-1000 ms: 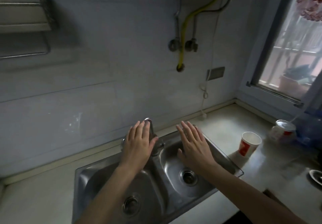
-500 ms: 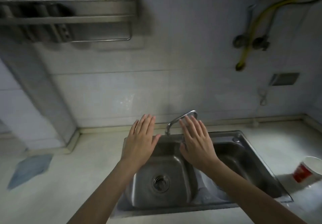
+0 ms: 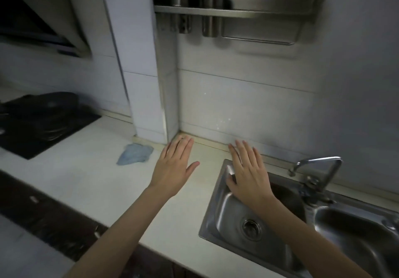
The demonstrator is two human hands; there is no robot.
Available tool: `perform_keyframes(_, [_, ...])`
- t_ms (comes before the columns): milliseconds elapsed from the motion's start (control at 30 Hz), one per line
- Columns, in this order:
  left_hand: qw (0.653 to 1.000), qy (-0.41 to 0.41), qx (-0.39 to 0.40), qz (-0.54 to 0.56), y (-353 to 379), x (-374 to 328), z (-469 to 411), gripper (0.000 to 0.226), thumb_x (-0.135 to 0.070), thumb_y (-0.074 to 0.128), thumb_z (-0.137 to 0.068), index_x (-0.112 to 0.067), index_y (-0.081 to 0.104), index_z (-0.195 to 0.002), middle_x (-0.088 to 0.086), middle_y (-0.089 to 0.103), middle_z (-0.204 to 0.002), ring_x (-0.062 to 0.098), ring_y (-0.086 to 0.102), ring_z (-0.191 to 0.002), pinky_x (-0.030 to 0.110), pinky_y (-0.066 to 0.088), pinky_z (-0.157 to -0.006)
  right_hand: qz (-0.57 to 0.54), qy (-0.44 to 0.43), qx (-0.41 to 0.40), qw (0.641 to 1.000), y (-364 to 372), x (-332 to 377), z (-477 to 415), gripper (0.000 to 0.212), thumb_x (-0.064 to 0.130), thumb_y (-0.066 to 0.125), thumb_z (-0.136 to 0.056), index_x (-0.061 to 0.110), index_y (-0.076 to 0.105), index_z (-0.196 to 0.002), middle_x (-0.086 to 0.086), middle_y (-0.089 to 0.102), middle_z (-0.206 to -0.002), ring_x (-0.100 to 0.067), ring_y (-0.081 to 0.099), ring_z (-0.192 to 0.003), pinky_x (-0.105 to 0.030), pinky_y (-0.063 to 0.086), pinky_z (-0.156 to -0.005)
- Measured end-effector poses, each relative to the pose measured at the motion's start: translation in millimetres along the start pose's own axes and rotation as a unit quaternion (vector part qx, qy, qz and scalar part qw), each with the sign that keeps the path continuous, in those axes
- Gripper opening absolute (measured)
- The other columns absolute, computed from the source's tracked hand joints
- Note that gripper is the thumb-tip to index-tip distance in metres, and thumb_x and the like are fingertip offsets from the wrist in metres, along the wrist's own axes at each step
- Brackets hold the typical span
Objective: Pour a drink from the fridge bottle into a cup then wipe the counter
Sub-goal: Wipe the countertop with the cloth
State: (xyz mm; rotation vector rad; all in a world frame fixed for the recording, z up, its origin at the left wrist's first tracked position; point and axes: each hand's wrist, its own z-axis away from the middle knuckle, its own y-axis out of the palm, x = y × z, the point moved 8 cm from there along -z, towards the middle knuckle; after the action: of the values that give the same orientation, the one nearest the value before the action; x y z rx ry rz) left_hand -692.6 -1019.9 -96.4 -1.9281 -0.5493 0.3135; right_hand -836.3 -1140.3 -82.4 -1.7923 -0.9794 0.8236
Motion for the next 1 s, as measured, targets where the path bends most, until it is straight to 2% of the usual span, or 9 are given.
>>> perform_keyframes(267, [0.999,-0.024,-0.029,0.012,-9,152,15,0.066,-0.052,0.028,-0.1,-0.009,0.041,-0.148,0.007,0.046,-0.151,0.027,0.038,-0.142,0.046,0.031,-0.116,0.005,-0.027,0.01,1.0,18,143,-77,0.077,0.037,0.052,-0.081,0.009,0.028,-0.148,-0.013,0.025,-0.155,-0.031,0.02,-0.144,-0.047,0.018,-0.118])
perform_keyframes(400, [0.999,-0.029,-0.032,-0.003,-13,242,18,0.066,-0.05,0.026,-0.1,-0.006,0.043,-0.147,0.011,0.048,-0.149,0.03,0.041,-0.139,0.049,0.034,-0.114,-0.002,-0.057,0.0,0.998,18,225,-131,0.077,0.035,0.056,-0.077,0.004,0.035,-0.144,-0.016,0.033,-0.151,-0.033,0.027,-0.141,-0.049,0.024,-0.115])
perform_keyframes(533, [0.998,-0.053,-0.029,-0.006,-12,312,26,0.065,-0.049,0.03,-0.1,-0.004,0.045,-0.144,0.014,0.05,-0.146,0.033,0.044,-0.138,0.049,0.036,-0.113,-0.004,-0.068,-0.003,0.998,21,282,-165,0.077,0.036,0.056,-0.079,0.006,0.032,-0.146,-0.015,0.031,-0.152,-0.033,0.025,-0.141,-0.049,0.023,-0.115])
perform_keyframes(733, [0.997,-0.074,-0.005,0.012,23,365,45,0.066,-0.049,0.026,-0.1,-0.004,0.042,-0.147,0.014,0.046,-0.149,0.033,0.041,-0.14,0.048,0.032,-0.115,-0.016,-0.069,0.026,0.997,63,330,-181,0.076,0.038,0.055,-0.081,0.007,0.031,-0.146,-0.016,0.032,-0.152,-0.034,0.027,-0.141,-0.048,0.025,-0.115])
perform_keyframes(867, [0.996,-0.077,0.038,0.028,61,374,55,0.067,-0.05,0.024,-0.101,-0.005,0.039,-0.148,0.014,0.043,-0.152,0.032,0.037,-0.142,0.048,0.031,-0.116,-0.032,-0.067,0.06,0.995,105,347,-189,0.076,0.038,0.055,-0.08,0.006,0.032,-0.146,-0.016,0.032,-0.151,-0.034,0.026,-0.141,-0.049,0.024,-0.115])
perform_keyframes(1000, [0.995,-0.058,0.072,0.027,98,381,35,0.063,-0.048,0.03,-0.103,-0.005,0.038,-0.148,0.013,0.042,-0.153,0.032,0.037,-0.142,0.047,0.03,-0.116,-0.056,-0.059,0.088,0.993,151,356,-211,0.078,0.038,0.058,-0.078,0.005,0.034,-0.144,-0.018,0.035,-0.149,-0.035,0.028,-0.14,-0.048,0.022,-0.116])
